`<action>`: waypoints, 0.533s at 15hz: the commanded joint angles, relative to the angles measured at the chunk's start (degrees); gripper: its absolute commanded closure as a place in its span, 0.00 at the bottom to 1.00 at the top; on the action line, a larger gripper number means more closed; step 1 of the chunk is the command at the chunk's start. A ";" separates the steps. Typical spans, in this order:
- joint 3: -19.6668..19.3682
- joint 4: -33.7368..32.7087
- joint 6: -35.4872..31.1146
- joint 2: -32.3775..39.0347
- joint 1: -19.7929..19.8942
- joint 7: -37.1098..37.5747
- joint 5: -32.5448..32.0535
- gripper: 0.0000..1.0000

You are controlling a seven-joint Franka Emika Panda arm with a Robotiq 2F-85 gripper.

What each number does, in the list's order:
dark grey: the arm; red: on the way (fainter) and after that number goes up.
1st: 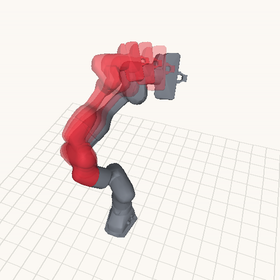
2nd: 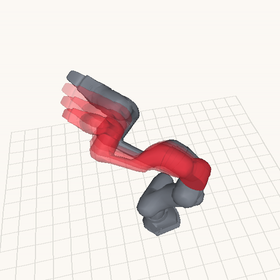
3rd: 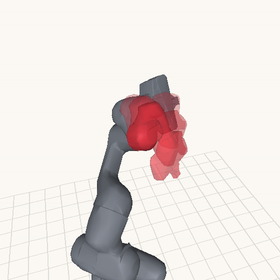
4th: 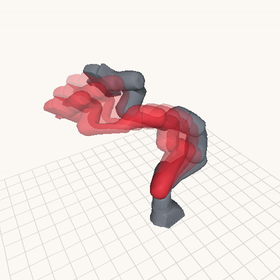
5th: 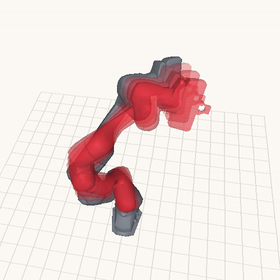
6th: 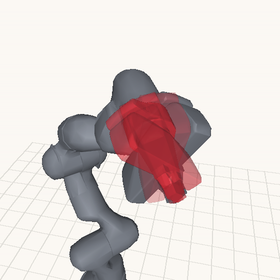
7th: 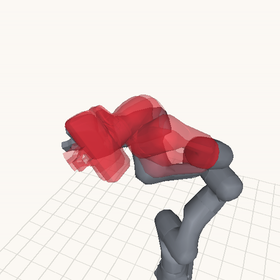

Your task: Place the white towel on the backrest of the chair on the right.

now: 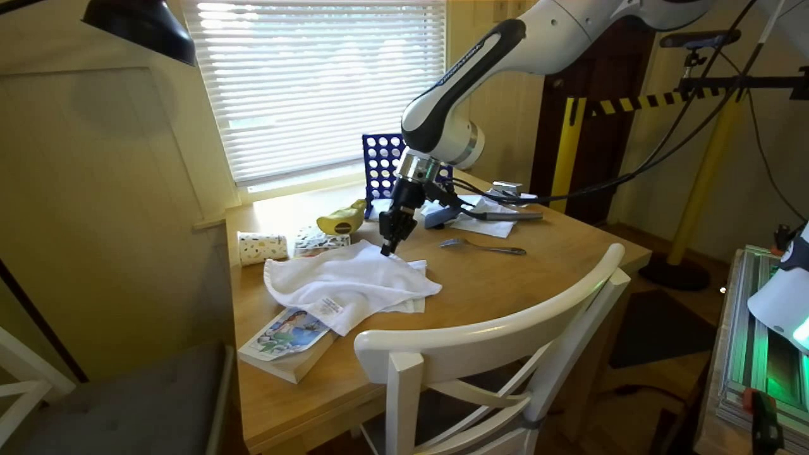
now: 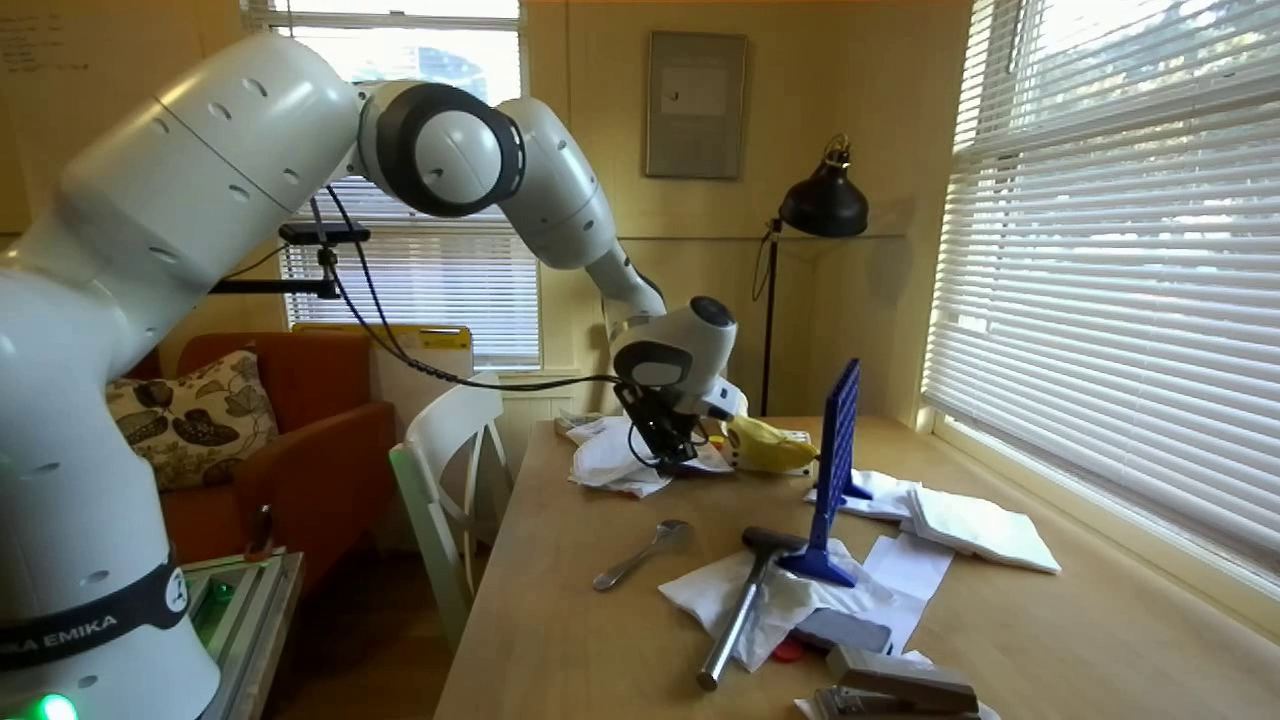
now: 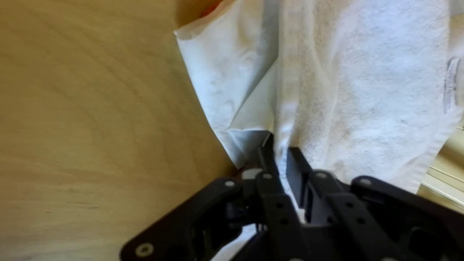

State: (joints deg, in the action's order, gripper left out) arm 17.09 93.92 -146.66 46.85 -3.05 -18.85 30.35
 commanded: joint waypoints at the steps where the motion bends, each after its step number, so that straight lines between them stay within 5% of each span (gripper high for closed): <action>1: 1.24 -2.02 -0.44 1.64 0.78 1.46 -2.52 1.00; 8: 4.01 -0.54 0.93 -2.79 1.37 -6.04 -7.67 0.99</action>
State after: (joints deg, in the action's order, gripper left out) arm 18.71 93.03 -146.66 46.42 -2.97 -20.90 26.44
